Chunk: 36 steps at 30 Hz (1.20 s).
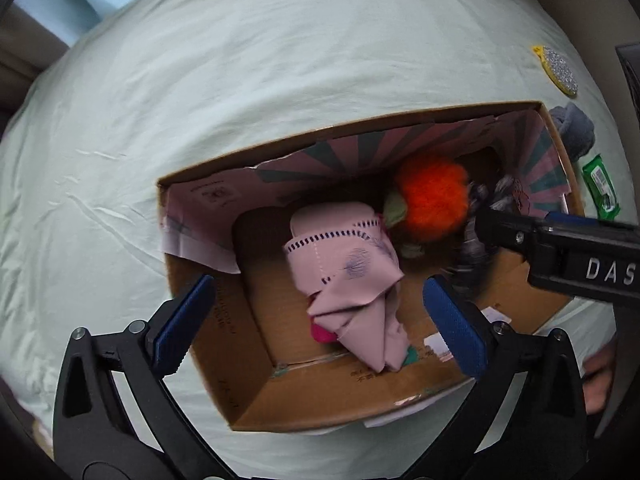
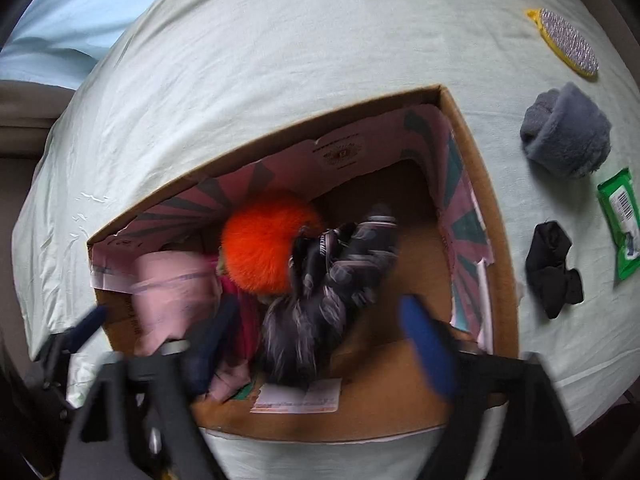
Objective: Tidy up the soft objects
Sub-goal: 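Carry both items over the box and open both tools to release them, then withdraw both tools from the box toward the remaining items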
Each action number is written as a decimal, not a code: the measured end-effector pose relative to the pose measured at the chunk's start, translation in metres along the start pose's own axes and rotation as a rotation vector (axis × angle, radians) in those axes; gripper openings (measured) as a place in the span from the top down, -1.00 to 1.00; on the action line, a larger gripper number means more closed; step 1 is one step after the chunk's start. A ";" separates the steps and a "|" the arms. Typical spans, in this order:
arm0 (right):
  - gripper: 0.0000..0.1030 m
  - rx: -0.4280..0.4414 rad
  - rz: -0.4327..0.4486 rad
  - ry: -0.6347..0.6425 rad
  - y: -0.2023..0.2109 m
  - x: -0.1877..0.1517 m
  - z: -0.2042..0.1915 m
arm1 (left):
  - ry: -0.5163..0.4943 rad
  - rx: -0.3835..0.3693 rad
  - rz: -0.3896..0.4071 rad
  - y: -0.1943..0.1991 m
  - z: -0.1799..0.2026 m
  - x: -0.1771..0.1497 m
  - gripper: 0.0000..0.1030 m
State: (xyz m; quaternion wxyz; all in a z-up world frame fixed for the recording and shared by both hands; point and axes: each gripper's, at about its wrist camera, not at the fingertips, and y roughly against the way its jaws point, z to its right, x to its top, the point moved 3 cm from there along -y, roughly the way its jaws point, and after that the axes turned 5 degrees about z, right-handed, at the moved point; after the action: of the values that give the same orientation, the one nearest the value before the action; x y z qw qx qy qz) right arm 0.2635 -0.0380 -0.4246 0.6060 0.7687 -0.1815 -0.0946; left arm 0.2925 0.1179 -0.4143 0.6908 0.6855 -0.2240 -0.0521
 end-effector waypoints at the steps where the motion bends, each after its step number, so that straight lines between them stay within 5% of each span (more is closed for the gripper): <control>1: -0.79 -0.009 0.022 0.012 0.003 0.000 0.000 | -0.008 -0.003 0.002 0.003 0.000 -0.001 -1.00; 11: -0.79 0.001 0.080 0.033 0.020 -0.009 -0.004 | 0.011 0.001 -0.002 0.015 -0.008 -0.011 -1.00; 26: -0.79 -0.018 0.196 0.107 0.086 -0.040 -0.019 | -0.033 0.044 0.142 0.088 -0.015 -0.034 -1.00; 36: -0.79 -0.060 0.376 0.205 0.168 -0.082 -0.021 | -0.014 0.082 0.258 0.156 -0.027 -0.073 -1.00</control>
State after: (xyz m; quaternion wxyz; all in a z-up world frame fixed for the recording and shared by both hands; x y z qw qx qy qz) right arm 0.1684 -0.0201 -0.2628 0.6507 0.7087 -0.2561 0.0933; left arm 0.2009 0.1786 -0.2796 0.6616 0.6783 -0.3170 0.0418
